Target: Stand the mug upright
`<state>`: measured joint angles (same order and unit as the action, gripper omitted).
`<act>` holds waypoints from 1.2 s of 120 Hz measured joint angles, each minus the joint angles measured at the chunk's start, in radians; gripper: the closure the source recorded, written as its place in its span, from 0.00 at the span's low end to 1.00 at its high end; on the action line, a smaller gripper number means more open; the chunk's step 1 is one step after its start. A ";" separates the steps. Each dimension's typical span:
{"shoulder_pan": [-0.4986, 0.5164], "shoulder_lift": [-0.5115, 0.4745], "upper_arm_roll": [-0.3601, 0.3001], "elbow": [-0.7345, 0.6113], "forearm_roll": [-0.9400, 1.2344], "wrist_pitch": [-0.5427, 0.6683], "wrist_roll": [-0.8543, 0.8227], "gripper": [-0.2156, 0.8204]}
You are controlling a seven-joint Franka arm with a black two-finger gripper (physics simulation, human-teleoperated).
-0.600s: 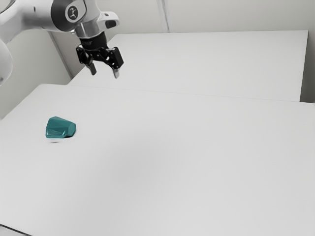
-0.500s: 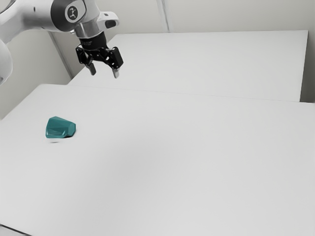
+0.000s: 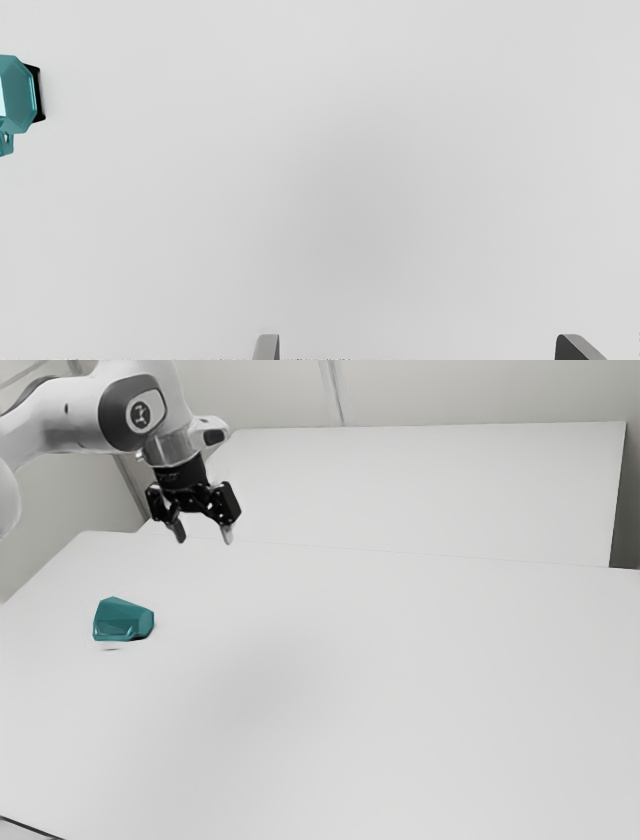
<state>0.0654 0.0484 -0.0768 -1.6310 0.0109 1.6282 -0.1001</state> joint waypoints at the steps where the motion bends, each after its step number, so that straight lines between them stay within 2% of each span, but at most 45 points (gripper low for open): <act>1: 0.005 0.000 0.000 -0.005 -0.003 0.002 -0.001 0.21; 15: 0.098 0.011 0.000 -0.048 -0.053 0.024 0.009 0.21; 36: 0.255 0.056 -0.001 -0.067 -0.115 0.091 0.124 0.21; 76: 0.470 0.172 -0.003 -0.054 -0.258 0.209 0.560 0.21; 104: 0.604 0.293 -0.001 0.036 -0.342 0.225 0.830 0.21; 144: 0.702 0.535 0.007 0.264 -0.455 0.216 1.073 0.21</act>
<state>0.7672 0.5834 -0.0693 -1.3672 -0.4443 1.8447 0.9729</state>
